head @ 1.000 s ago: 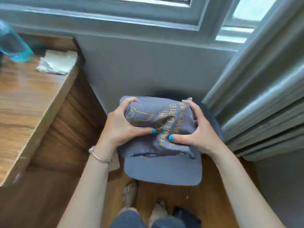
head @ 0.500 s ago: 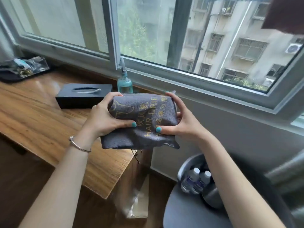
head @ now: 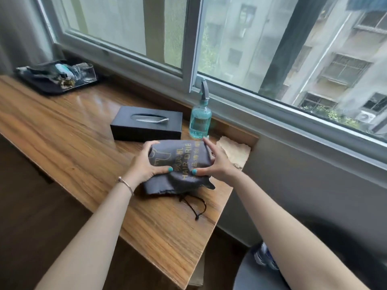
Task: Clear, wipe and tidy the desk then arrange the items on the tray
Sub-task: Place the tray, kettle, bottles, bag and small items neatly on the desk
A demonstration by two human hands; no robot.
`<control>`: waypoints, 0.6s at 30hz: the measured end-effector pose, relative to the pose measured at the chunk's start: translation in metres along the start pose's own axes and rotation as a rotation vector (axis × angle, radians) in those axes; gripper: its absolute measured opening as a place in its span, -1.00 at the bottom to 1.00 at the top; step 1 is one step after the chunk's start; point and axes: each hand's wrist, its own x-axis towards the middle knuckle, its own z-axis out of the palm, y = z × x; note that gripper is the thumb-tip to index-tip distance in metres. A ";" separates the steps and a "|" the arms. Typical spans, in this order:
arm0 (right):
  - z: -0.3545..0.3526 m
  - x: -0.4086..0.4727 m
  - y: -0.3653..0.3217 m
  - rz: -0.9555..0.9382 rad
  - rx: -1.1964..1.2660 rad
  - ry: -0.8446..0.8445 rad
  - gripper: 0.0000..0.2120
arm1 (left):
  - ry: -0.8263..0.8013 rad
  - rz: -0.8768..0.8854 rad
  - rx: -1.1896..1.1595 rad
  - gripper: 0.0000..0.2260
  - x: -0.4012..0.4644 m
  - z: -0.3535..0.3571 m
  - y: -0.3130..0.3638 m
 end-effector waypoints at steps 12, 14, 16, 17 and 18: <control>0.011 -0.016 0.022 0.034 -0.580 -0.011 -0.23 | 0.044 -0.237 0.541 0.05 -0.010 0.021 0.001; 0.006 -0.031 0.014 0.092 -0.533 -0.088 -0.30 | -0.120 -0.338 0.617 0.06 -0.010 0.007 0.019; -0.011 -0.053 0.014 0.186 -0.466 -0.235 -0.35 | -0.265 -0.396 0.787 -0.07 -0.008 -0.009 0.048; -0.022 -0.068 0.016 0.239 -0.469 -0.313 -0.34 | -0.289 -0.363 0.876 -0.20 -0.008 -0.015 0.067; -0.034 -0.084 0.019 0.294 -0.484 -0.368 -0.34 | -0.286 -0.287 0.922 -0.32 -0.009 -0.016 0.085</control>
